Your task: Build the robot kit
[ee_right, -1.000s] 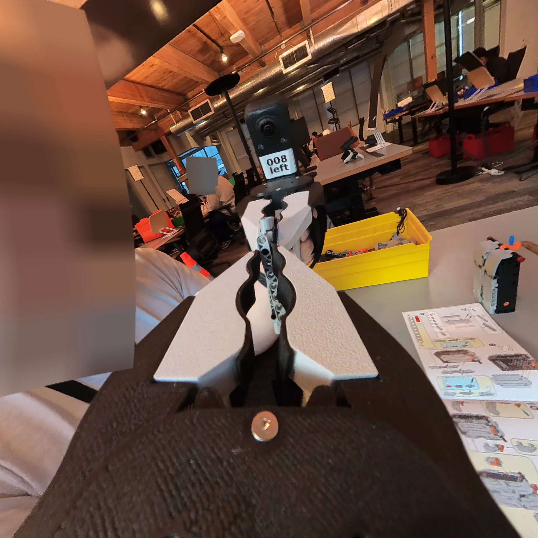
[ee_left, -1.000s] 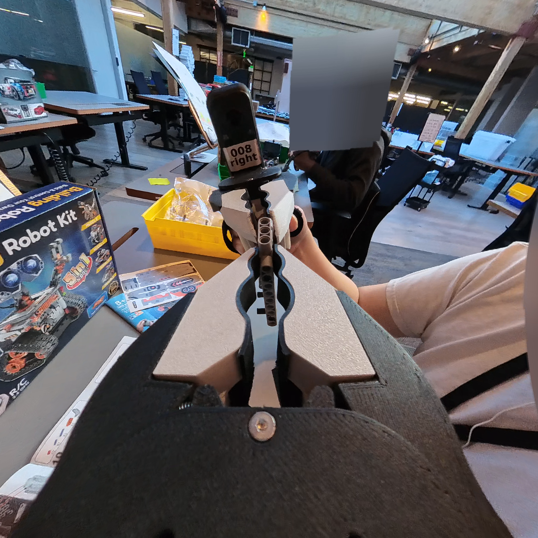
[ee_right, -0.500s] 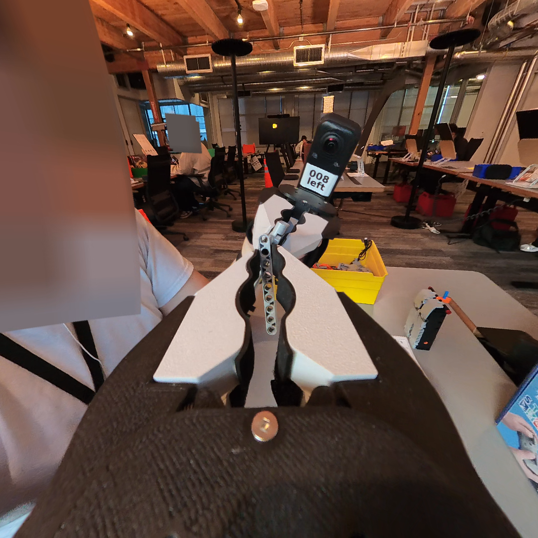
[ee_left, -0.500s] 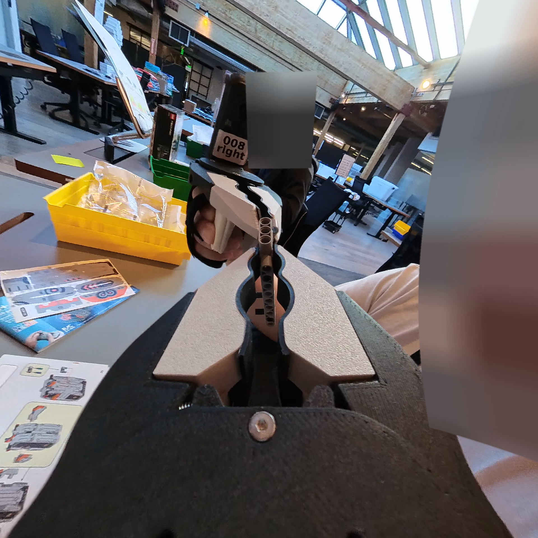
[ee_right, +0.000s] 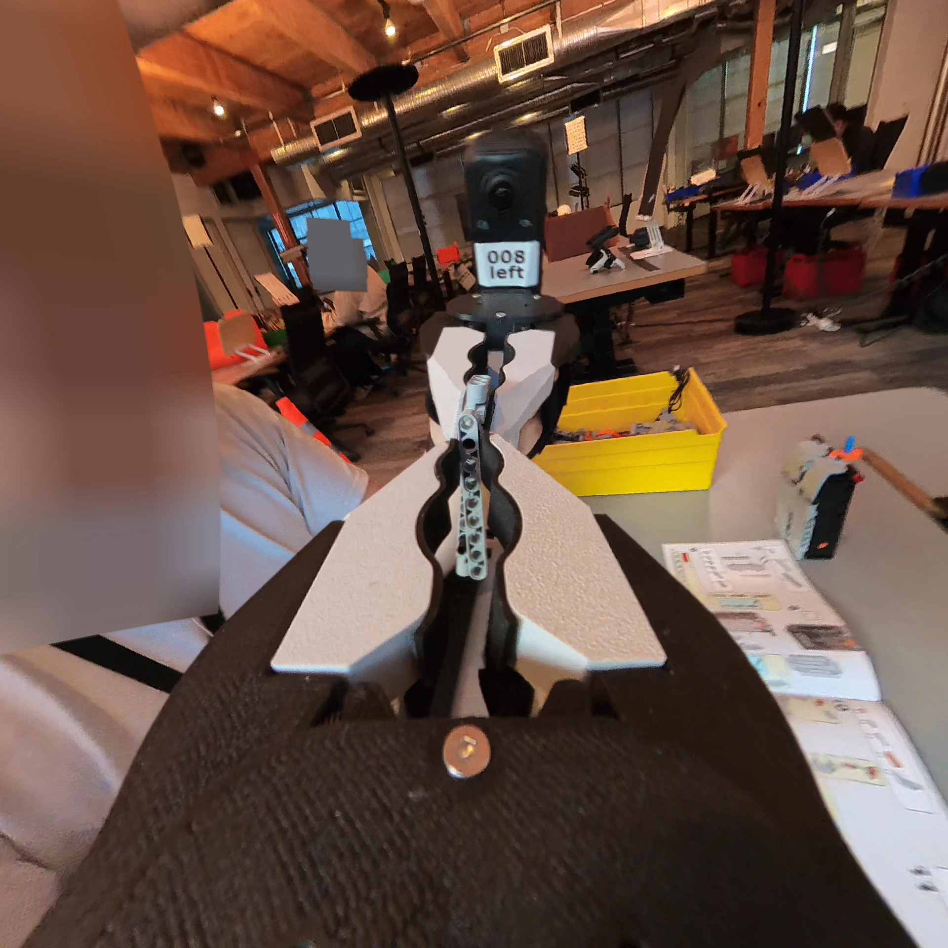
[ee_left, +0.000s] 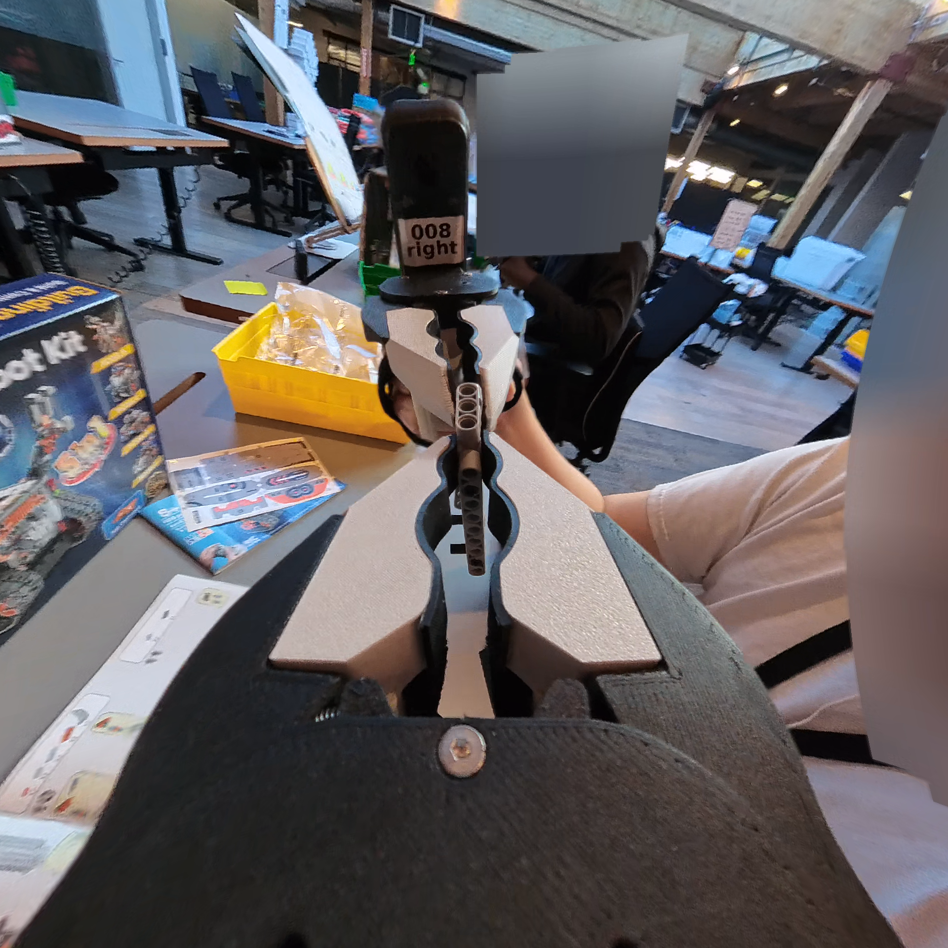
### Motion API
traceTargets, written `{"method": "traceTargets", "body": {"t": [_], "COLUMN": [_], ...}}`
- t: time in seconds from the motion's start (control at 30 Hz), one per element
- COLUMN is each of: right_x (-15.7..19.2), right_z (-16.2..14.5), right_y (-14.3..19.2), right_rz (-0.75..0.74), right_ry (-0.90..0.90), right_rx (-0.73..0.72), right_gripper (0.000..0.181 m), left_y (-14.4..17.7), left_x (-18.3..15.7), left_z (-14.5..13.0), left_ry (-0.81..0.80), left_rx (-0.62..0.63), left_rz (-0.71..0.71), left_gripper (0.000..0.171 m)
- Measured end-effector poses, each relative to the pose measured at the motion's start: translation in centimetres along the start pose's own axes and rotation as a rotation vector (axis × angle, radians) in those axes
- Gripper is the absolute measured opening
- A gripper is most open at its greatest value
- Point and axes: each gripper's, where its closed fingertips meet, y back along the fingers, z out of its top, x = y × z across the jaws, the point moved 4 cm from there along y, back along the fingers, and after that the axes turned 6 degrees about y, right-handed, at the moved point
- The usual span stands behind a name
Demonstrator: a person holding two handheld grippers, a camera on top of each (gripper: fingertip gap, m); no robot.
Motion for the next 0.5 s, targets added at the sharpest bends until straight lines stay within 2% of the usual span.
{"method": "traceTargets", "body": {"t": [0.13,0.23,0.33,0.5], "right_x": [0.7,0.1,-0.6,-0.1], "right_z": [0.0,0.0,-0.2,0.4], "right_y": [0.1,0.1,-0.1,0.0], "right_rz": [-0.009,0.001,-0.014,-0.027], "right_ry": [0.096,-0.074,-0.128,0.015], "right_rx": [0.024,0.007,-0.001,-0.036], "right_gripper": [0.007,0.007,0.007,0.01], "left_y": [-0.2,-0.2,0.1,0.2], "left_x": [-0.4,-0.1,0.4,0.1], "left_z": [-0.1,0.0,0.0,0.3], "left_ry": [0.09,0.06,0.012,0.03], "left_rx": [-0.003,-0.01,-0.002,-0.031], "left_rz": [-0.106,-0.065,0.018,-0.03], "left_gripper": [0.005,0.005,0.005,0.005]}}
